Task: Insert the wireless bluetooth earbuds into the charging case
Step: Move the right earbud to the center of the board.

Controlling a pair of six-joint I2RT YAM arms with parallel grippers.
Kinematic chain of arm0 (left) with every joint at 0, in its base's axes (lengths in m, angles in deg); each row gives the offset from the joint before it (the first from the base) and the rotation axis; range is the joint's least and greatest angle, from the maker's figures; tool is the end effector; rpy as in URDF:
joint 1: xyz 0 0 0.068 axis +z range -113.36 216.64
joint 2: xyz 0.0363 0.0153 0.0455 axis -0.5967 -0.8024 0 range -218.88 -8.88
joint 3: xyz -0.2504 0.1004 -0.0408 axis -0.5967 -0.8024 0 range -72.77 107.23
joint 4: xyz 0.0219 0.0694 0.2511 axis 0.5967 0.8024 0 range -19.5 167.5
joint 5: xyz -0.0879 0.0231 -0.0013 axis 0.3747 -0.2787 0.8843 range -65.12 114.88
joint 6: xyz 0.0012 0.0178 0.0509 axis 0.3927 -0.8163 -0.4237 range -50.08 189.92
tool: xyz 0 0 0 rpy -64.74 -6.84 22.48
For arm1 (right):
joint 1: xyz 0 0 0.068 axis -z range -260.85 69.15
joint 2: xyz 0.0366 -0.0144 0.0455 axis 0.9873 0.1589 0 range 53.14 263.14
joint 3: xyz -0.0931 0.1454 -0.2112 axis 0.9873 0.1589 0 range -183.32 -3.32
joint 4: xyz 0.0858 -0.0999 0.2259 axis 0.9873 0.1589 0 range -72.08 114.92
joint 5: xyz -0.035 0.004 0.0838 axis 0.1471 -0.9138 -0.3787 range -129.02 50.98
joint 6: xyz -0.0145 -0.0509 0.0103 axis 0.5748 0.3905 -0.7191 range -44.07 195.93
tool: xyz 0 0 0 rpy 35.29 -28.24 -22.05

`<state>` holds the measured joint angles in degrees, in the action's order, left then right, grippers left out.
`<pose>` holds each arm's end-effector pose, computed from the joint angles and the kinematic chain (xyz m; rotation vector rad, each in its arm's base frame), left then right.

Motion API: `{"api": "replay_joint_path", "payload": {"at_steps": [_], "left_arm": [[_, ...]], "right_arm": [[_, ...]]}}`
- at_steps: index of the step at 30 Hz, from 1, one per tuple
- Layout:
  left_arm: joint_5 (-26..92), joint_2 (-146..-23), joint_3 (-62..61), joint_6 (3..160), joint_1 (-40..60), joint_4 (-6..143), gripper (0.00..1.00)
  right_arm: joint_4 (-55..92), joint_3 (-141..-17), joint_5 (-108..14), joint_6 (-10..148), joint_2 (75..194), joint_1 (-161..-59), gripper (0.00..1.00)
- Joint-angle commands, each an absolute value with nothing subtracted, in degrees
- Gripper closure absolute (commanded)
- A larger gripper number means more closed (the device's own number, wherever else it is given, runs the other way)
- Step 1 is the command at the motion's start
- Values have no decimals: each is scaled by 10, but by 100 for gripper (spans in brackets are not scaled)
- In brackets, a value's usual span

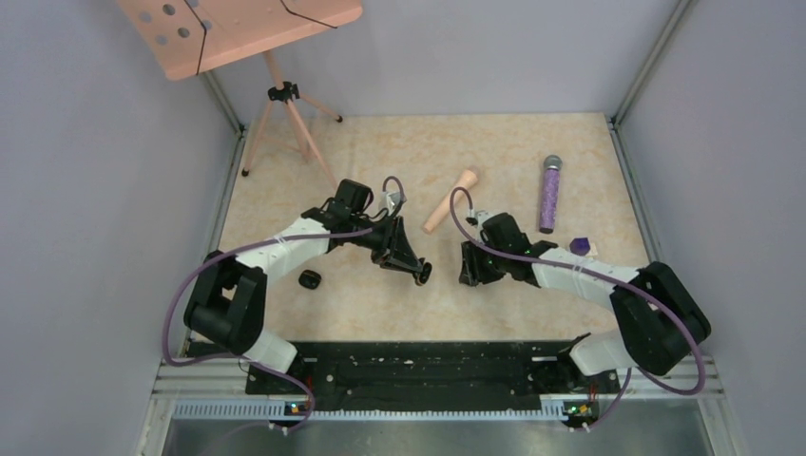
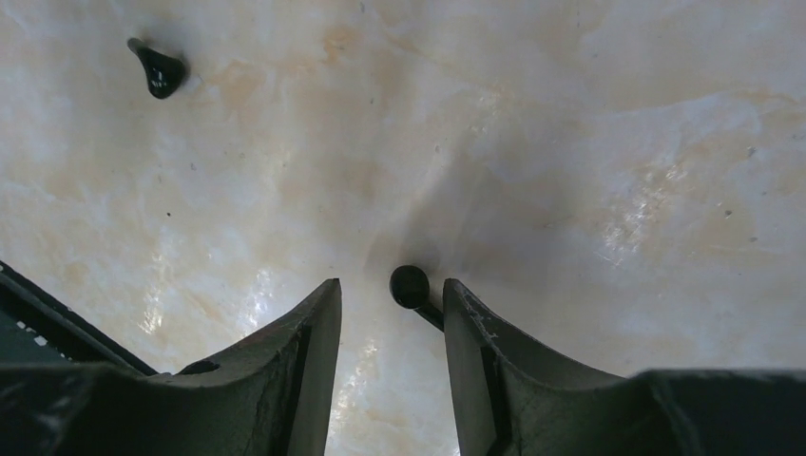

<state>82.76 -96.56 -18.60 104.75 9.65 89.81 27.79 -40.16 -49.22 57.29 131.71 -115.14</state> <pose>0.2562 -0.1644 0.2181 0.3047 2.6262 -1.6825 0.2099 0.1507 0.1685 -0.4261 2.5186 0.6004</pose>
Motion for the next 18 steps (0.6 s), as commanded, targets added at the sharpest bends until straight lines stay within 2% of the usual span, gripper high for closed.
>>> {"api": "replay_joint_path", "payload": {"at_steps": [1, 11, 18], "left_arm": [[831, -934, -190, 1046, 98, 893, 100], [832, -937, -188, 1047, 98, 889, 100], [831, -934, -189, 1044, 98, 895, 100]], "right_arm": [[267, -423, -492, 578, 1331, -1167, 58], [258, -422, -477, 576, 1358, -1171, 63], [262, -430, -462, 570, 1357, -1174, 74]]}}
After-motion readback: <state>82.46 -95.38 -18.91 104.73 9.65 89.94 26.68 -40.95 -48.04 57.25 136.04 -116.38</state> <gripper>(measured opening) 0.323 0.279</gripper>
